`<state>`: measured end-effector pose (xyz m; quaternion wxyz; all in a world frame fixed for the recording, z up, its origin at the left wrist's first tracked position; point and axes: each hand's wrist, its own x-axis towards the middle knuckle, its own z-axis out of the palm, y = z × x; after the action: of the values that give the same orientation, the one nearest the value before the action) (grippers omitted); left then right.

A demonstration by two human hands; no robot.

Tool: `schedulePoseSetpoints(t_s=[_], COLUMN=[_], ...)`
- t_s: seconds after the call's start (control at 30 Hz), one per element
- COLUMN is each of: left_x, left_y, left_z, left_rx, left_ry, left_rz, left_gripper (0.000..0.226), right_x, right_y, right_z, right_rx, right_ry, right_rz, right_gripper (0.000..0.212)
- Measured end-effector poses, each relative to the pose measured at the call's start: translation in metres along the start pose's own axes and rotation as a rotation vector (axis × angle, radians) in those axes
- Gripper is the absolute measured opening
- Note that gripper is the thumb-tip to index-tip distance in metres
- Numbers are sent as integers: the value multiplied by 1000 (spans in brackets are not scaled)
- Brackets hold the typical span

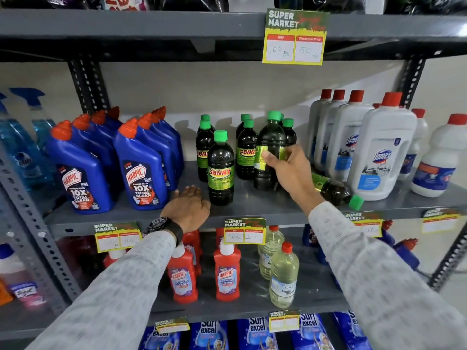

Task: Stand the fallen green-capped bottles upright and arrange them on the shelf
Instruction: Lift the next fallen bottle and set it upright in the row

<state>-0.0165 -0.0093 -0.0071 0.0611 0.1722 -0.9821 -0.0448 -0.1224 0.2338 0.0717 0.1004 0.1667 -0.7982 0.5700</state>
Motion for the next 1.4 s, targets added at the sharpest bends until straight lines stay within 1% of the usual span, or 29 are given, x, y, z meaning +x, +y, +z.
schedulePoseSetpoints(t_s=[0.17, 0.37, 0.47, 0.53, 0.6, 0.67, 0.73, 0.8, 0.97, 1.1, 1.2, 1.27, 1.33, 1.4], left_x=[1, 1, 1, 0, 0, 0, 1, 1, 1, 1, 1, 1, 1, 2], left_y=[-1, 0, 1, 1, 0, 0, -1, 0, 2, 2, 1, 1, 2, 1], left_z=[1, 1, 0, 0, 1, 1, 1, 1, 0, 0, 0, 0, 0, 1], left_rx=[8, -5, -6, -2, -3, 0, 4, 1, 5, 7, 45, 85, 68, 40], left_ry=[22, 27, 24, 21, 16, 16, 14, 13, 7, 13, 5, -5, 5, 18], left_rz=[9, 14, 13, 10, 13, 13, 8, 4, -3, -1, 1, 16, 6, -2], left_gripper=[66, 67, 67, 67, 68, 68, 68, 67, 66, 69, 79, 85, 83, 75], right_x=[-16, -14, -14, -13, -10, -5, 1, 2, -2, -1, 1, 2, 4, 3], right_y=[28, 44, 45, 47, 50, 54, 59, 62, 62, 64, 65, 65, 67, 67], right_z=[17, 23, 20, 19, 15, 11, 10, 11, 17, 17, 13, 10, 10, 12], right_rx=[38, -61, -70, -45, 15, 111, 155, 139, 86, 100, 151, 182, 168, 149], right_ry=[45, 51, 55, 15, -72, -191, -266, -270, -197, -206, -280, -328, -333, -300], right_rz=[-126, -157, -176, -174, -142, -102, -79, -70, -105, -127, -112, -114, -107, -102], right_gripper=[52, 52, 57, 63, 66, 65, 63, 64, 82, 80, 80, 74, 69, 73])
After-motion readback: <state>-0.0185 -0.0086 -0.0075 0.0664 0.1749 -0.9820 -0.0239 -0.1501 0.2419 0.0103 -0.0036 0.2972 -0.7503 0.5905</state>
